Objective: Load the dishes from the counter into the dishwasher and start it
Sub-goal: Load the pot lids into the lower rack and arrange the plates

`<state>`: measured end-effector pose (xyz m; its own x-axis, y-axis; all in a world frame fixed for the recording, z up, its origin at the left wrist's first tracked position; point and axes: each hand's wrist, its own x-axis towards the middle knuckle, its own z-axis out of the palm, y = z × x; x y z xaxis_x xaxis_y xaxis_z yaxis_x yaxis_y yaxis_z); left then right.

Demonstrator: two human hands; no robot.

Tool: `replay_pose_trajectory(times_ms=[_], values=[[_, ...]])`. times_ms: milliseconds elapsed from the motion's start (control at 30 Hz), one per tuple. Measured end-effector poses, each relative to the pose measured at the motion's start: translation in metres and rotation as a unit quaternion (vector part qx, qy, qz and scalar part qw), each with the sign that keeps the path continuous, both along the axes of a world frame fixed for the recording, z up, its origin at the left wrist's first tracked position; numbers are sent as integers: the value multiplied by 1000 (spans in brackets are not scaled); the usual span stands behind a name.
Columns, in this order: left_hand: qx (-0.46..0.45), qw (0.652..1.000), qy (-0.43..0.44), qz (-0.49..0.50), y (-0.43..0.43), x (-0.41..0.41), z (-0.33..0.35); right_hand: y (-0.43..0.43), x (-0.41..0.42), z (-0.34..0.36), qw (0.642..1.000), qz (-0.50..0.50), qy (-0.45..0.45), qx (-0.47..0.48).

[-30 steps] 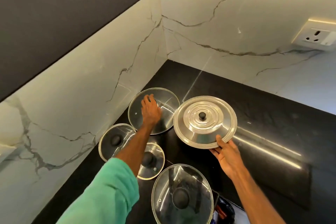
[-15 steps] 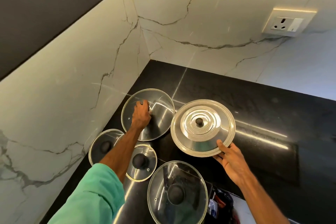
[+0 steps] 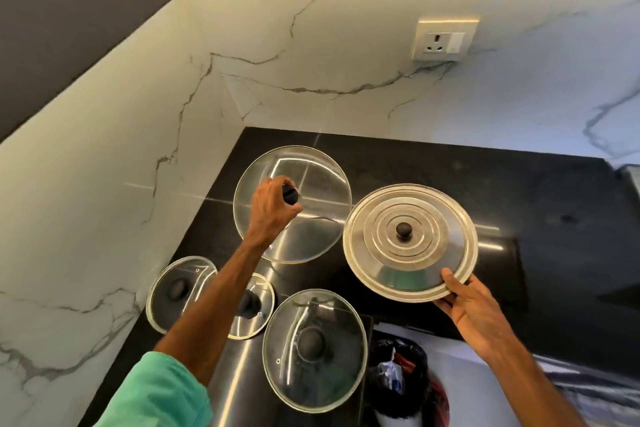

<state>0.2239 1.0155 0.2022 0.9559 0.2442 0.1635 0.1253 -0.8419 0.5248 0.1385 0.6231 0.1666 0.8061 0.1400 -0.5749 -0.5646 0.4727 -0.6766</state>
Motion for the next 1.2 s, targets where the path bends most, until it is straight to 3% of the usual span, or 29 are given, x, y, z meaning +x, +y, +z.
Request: replay_pose_trajectory(times_ms=[400,800,967,1200], values=[[2,990,-36,-133,-162,-39,60,-115,-112,24,977,-210,-47,6],[26,977,2,-213,-342,-194,88,-250,-305,8,887,-461,-20,20],[22,973,21,-228,-409,-258,63,-308,-389,5,866,-499,-39,20],[27,964,102,-244,-498,-363,34,-379,-521,-4,875,-479,-20,-69]])
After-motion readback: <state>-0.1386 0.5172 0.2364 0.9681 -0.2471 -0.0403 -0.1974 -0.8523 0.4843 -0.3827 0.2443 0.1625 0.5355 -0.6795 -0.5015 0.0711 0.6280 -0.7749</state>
